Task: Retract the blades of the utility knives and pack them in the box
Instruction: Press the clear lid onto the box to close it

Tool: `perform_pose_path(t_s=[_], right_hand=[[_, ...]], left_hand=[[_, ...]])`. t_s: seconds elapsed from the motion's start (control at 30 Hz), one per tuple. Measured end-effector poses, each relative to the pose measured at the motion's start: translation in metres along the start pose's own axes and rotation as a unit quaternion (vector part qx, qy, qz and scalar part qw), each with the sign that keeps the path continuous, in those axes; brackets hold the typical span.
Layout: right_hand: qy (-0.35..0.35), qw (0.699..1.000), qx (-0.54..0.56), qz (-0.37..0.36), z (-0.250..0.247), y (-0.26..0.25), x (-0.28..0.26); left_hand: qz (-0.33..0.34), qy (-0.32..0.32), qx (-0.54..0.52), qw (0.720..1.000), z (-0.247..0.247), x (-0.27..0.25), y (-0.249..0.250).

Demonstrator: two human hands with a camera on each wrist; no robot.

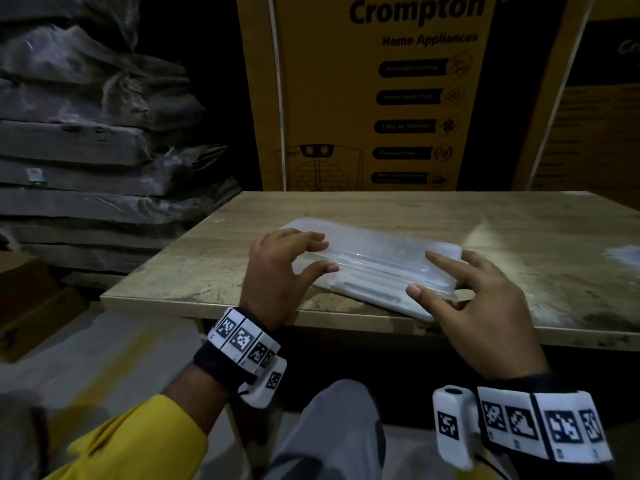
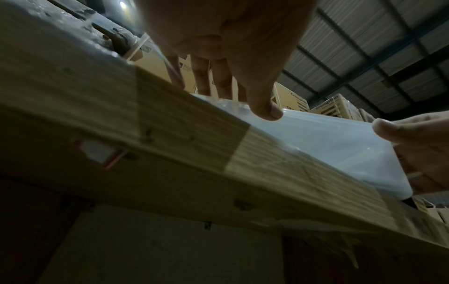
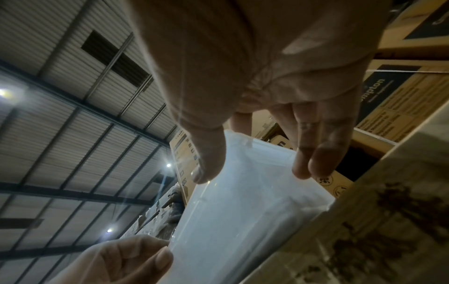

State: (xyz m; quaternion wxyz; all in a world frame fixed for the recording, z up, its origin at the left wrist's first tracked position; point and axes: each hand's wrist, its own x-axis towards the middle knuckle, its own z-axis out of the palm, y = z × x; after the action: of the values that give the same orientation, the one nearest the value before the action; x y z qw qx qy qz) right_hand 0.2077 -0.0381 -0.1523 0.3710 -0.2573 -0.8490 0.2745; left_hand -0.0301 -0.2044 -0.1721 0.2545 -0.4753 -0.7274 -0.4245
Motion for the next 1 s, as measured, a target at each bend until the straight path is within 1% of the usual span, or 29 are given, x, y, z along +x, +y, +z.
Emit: perform_pose_path(t_s=[0.17, 0.3, 0.4, 0.5, 0.6, 0.67, 0.77, 0.83, 1.0], right_hand=[[0.013, 1.000, 0.016, -0.014, -0.002, -0.001, -0.002], [-0.003, 1.000, 0.012, -0.008, 0.001, -0.001, -0.001], [0.003, 1.000, 0.012, -0.017, 0.002, 0.001, -0.002], [0.016, 0.999, 0.036, -0.005, 0.003, 0.003, -0.001], [0.038, 0.998, 0.043, -0.016, 0.006, 0.007, 0.001], [0.036, 0.999, 0.031, -0.026, 0.010, 0.009, 0.003], [0.011, 0.999, 0.027, -0.025, 0.018, 0.014, 0.005], [0.007, 0.999, 0.032, -0.026, 0.023, 0.019, 0.006], [0.002, 1.000, 0.006, -0.027, 0.018, 0.024, 0.009]], left_hand=[[0.015, 0.015, -0.009, 1.000, 0.000, 0.003, -0.004], [0.013, 0.002, -0.006, 1.000, -0.002, 0.001, -0.004], [-0.009, -0.039, -0.002, 0.999, -0.010, 0.008, 0.004], [-0.050, -0.093, 0.038, 0.994, -0.016, 0.024, 0.010], [-0.109, -0.181, 0.115, 0.971, -0.014, 0.042, 0.014], [-0.133, -0.226, 0.151, 0.953, -0.010, 0.050, 0.013], [-0.146, -0.258, 0.151, 0.943, -0.007, 0.055, 0.013], [-0.141, -0.273, 0.179, 0.935, -0.006, 0.056, 0.013], [-0.138, -0.286, 0.218, 0.923, -0.003, 0.055, 0.016]])
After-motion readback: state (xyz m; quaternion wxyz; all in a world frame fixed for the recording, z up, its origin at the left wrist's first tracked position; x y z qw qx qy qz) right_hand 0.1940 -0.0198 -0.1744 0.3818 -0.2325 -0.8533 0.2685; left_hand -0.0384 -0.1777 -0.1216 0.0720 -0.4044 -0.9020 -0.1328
